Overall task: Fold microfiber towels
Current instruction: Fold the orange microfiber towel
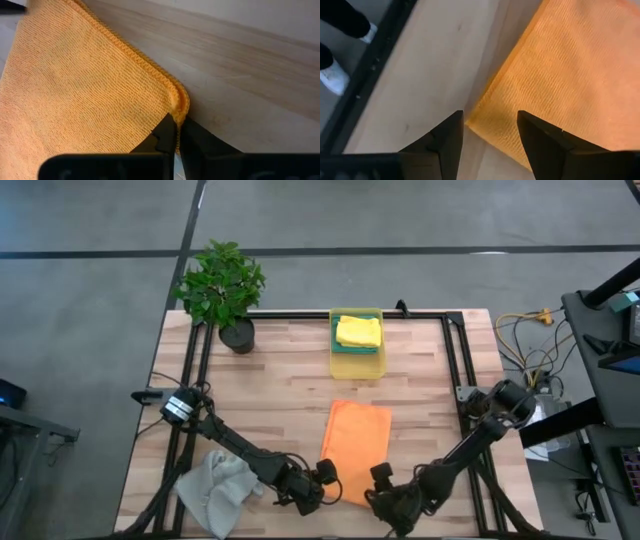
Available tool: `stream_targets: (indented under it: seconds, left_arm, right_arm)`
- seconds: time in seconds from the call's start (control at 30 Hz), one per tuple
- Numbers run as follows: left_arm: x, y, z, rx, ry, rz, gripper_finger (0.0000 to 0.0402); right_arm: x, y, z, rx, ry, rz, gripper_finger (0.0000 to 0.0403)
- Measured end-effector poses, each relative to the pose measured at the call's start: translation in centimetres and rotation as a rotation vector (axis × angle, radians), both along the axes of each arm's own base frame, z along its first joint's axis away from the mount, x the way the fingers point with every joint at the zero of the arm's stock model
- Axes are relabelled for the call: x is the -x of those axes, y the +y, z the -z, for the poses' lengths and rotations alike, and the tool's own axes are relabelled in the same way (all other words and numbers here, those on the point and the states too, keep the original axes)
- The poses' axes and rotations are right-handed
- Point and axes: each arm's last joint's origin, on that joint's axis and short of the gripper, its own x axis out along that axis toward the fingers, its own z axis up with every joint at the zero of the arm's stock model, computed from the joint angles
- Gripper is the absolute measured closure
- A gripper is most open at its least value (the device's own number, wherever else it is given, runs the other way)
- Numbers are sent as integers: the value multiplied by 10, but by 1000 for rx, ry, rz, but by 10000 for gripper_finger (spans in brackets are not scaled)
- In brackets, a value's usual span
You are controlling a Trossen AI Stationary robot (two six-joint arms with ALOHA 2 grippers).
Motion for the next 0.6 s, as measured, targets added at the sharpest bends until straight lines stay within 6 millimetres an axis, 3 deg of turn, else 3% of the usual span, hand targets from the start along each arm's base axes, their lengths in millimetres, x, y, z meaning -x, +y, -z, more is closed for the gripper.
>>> stream_targets:
  seconds: [0.13,0.33,0.6]
  left_arm:
    - [0,0,0,1,1,0,401]
    - [1,0,1,22,14,-40,401]
    - [1,1,0,42,30,-38,402]
  right_arm:
    - [-2,-1,15,-26,90,-21,223]
    - [-2,6,19,-22,96,-29,251]
    - [-7,10,15,-3,55,-14,347]
